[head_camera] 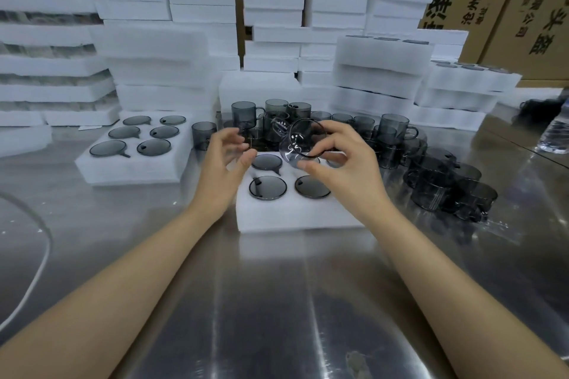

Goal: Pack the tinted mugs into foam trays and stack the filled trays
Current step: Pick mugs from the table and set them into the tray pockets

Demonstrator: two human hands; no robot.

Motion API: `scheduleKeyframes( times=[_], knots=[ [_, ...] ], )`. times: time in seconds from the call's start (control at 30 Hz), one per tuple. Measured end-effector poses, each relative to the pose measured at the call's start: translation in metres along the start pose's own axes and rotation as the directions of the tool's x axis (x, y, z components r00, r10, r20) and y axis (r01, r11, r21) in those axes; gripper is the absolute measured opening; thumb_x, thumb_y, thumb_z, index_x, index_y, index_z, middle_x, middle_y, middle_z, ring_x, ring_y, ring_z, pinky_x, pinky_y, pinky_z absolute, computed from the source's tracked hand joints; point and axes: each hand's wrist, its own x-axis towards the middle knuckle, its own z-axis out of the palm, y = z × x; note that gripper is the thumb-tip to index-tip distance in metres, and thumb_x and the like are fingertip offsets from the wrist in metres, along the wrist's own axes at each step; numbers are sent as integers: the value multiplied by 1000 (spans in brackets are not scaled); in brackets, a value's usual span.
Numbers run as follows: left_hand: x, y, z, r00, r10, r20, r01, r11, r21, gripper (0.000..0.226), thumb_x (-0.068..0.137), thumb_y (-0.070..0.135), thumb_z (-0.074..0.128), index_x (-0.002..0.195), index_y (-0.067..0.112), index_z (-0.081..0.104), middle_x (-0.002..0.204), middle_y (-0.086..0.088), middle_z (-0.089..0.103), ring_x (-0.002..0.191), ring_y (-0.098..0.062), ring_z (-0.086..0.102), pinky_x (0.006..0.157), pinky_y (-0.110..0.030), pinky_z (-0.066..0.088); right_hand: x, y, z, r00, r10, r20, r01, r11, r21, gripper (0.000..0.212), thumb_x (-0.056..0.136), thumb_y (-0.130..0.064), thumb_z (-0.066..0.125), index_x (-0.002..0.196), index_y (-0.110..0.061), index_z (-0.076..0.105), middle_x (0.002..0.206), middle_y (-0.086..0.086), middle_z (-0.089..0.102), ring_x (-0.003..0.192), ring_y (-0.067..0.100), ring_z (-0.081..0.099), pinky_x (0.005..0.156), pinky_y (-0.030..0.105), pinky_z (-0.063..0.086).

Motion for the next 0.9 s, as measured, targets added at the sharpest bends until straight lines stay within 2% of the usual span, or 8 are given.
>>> scheduleKeyframes(
  times=[0.1,0.17,0.27,0.47,0.63,0.73,0.8,0.9],
  knots=[
    [6,-8,-9,931,-317,178,317,948,29,47,78,32,74,119,33,52,133,2,49,126,-4,46,106,-24,35,3,3,-2,997,62,-48,-61,998,23,26,70,-7,83,68,-25,65,120,-15,56,109,7,59,87,23,50],
    [7,-9,-12,881,-394,261,409,912,-5,50,68,35,69,115,42,55,114,17,63,114,6,53,98,-24,40,5,5,-3,992,114,-51,-111,992,66,26,71,-5,81,68,-24,63,119,-15,57,108,13,62,90,33,52],
    [8,-6,-12,914,-369,167,378,925,-26,54,61,29,70,108,52,55,109,32,62,105,17,53,91,-20,41,10,9,-8,985,154,-84,-149,987,57,29,73,-5,79,67,-25,58,113,-14,60,102,15,64,89,33,51],
    [7,-5,-7,954,-301,-7,297,945,-134,60,73,5,71,120,38,54,132,9,51,89,24,55,76,-10,46,16,11,-24,972,176,-153,-184,982,-44,28,79,-12,73,66,-20,51,118,2,60,88,10,59,75,16,47],
    [11,-12,-14,945,-327,-21,322,938,-125,50,84,-1,62,123,31,55,128,10,54,93,23,54,74,-6,46,17,12,-47,972,229,-50,-235,948,-214,29,82,-24,69,67,-14,47,114,-1,66,94,16,63,77,24,44],
    [11,-14,-15,934,-357,18,356,925,-128,45,85,1,61,115,34,60,122,11,55,92,14,59,71,-9,47,13,10,-55,952,265,153,-203,922,-331,24,79,-38,71,82,-24,52,93,-7,67,67,6,54,62,18,41],
    [12,-15,-16,925,-377,43,379,916,-133,43,85,3,61,113,36,62,118,10,56,97,2,59,78,-18,47,9,7,-57,925,280,258,-161,902,-401,29,79,-40,70,103,-38,55,94,-16,60,66,-3,51,63,8,39],
    [12,-15,-17,921,-384,67,390,909,-144,42,85,3,62,107,39,63,116,9,56,91,1,62,76,-18,48,10,2,-57,914,277,298,-105,868,-486,50,80,-35,65,127,-46,52,100,-20,54,76,-4,52,76,18,41]
  ],
)
